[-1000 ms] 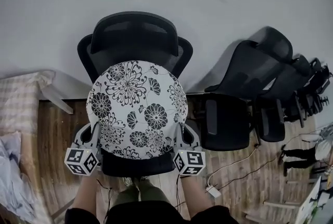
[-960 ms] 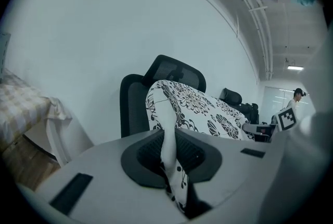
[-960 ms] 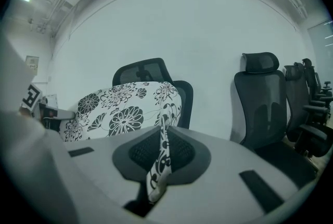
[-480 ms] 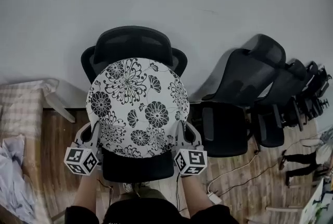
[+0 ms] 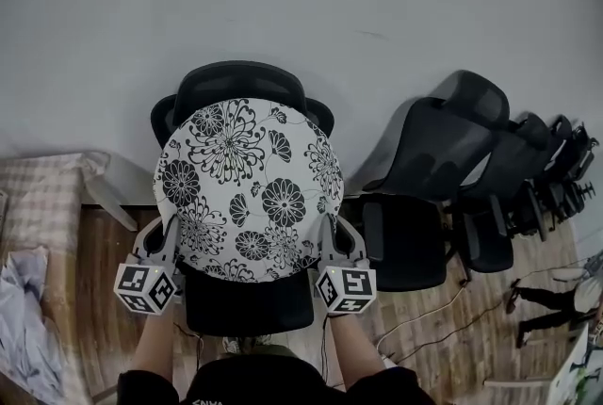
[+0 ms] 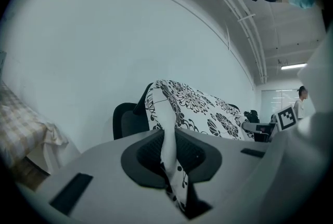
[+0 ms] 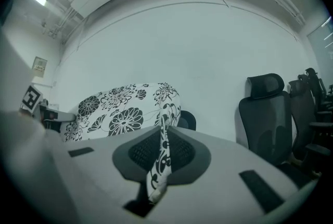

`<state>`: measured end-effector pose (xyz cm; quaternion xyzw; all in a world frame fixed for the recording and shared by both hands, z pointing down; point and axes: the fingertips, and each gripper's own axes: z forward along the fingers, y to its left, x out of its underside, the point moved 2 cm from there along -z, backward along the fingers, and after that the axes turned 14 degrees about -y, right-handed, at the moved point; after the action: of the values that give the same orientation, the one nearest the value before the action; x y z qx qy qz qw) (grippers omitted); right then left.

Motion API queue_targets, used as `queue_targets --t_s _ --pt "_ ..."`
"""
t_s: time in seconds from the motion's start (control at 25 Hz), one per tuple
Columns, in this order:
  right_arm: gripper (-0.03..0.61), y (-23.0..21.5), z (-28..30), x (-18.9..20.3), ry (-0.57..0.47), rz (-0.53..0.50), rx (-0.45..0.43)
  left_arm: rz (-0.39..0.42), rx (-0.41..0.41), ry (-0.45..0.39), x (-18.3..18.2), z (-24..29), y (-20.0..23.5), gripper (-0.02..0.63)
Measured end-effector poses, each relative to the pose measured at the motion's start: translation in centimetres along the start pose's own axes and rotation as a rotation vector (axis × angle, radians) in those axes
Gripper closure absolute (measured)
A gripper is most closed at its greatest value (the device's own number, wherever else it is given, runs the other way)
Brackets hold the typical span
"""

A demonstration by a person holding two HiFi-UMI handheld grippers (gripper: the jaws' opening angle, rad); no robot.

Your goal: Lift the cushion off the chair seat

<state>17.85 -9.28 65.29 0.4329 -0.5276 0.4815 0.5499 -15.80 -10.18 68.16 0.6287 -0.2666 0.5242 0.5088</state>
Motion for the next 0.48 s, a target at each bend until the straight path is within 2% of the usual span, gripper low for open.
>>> queue_targets --t_s 0.48 --pt "0.546 -0.04 0.01 0.46 -0.068 -0.019 -0.025 0.026 0.017 -0.066 0.61 0.11 0.24 0.572"
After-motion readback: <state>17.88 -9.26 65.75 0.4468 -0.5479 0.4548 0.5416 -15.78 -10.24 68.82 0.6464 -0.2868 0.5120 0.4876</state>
